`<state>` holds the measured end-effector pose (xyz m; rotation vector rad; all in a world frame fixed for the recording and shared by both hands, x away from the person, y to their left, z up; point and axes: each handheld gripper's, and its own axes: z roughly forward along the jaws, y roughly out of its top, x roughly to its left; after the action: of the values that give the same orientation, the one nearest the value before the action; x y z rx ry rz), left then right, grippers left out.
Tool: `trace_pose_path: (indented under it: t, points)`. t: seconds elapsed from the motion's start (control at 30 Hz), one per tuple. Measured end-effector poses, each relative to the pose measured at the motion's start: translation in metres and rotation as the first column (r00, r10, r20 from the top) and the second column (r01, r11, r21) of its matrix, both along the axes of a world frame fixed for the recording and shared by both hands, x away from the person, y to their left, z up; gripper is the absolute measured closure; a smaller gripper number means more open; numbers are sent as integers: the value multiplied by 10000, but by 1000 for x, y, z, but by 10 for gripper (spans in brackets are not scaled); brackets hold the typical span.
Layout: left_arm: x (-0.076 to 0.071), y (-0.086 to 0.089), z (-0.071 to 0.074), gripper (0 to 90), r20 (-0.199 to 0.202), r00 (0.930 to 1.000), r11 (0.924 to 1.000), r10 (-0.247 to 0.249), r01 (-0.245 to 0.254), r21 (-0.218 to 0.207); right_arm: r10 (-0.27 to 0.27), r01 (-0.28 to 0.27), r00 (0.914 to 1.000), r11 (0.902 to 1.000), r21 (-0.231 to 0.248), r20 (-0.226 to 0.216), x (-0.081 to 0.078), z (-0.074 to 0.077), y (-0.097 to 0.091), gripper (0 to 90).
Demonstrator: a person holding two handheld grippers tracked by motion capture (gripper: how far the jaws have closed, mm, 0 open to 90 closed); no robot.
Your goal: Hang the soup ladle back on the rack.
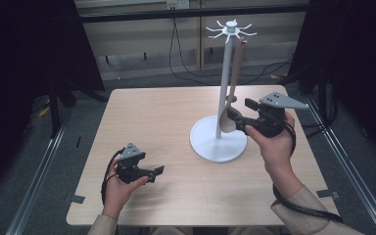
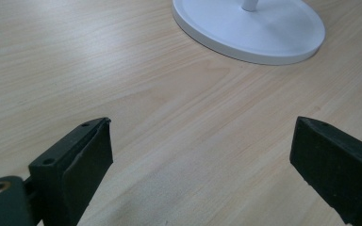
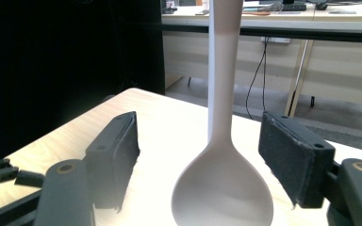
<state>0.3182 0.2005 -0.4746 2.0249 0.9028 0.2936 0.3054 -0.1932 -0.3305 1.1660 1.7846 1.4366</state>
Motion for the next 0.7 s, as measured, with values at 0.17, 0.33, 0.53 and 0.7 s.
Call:
trace_pose_path:
  t: [0.17,0.33,0.53,0.7]
  points:
    - [0,-1,-1,63,-33,10000,10000,-14,14,9,81,-82,9997,10000,-19,-226,-6,-9,-3,255]
    - [-1,-1,-1,63,-36,10000,10000,17,-17,42,148,-150,9992,9999,-45,-375,-12,-17,-8,234]
    - [0,-1,-1,63,-61,10000,10000,11,-10,45,322,-324,9975,9995,-22,-623,-19,-28,-13,203]
    - [0,-1,-2,63,-74,10000,10000,-10,10,33,505,-511,9960,9987,-52,-738,-26,-39,-15,190]
